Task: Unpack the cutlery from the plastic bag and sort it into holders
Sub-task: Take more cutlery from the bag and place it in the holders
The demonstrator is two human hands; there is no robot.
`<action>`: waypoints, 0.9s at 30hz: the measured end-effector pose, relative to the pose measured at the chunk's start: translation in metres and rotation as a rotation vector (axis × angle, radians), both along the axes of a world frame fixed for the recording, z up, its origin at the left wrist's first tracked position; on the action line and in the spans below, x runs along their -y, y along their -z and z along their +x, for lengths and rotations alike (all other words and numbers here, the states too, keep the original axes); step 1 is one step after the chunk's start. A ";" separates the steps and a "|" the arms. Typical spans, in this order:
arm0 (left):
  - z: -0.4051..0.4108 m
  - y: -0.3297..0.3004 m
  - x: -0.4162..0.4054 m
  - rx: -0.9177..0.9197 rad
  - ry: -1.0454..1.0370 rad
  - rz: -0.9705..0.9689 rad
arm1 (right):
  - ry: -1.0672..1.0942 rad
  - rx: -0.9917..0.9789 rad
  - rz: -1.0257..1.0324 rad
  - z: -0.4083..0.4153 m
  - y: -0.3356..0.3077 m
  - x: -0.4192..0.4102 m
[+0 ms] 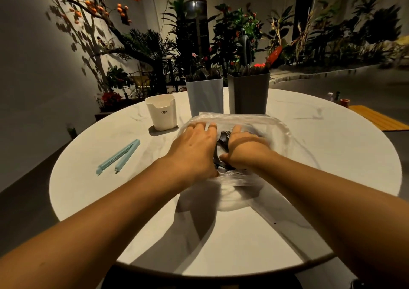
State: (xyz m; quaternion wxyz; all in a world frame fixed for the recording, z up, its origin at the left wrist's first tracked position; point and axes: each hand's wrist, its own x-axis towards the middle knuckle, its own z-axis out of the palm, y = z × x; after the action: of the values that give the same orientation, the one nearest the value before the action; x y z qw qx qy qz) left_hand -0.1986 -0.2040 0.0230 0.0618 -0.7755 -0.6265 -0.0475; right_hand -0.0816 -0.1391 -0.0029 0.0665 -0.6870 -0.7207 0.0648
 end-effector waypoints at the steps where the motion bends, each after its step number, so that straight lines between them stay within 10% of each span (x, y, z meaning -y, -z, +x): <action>1: -0.001 0.000 0.000 0.001 -0.005 -0.004 | -0.005 0.018 -0.024 -0.001 -0.002 0.000; 21: 0.011 -0.003 -0.001 0.025 0.002 0.041 | -0.155 -0.149 -0.185 0.035 -0.024 0.009; 27: 0.016 -0.001 -0.001 0.018 0.011 0.045 | -0.170 0.067 -0.124 0.038 -0.012 0.007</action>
State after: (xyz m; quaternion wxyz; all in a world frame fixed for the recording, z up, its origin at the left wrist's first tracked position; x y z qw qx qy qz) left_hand -0.1829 -0.2032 0.0242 0.0734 -0.7768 -0.6216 -0.0692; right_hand -0.0431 -0.1462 0.0088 -0.0061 -0.6278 -0.7729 0.0918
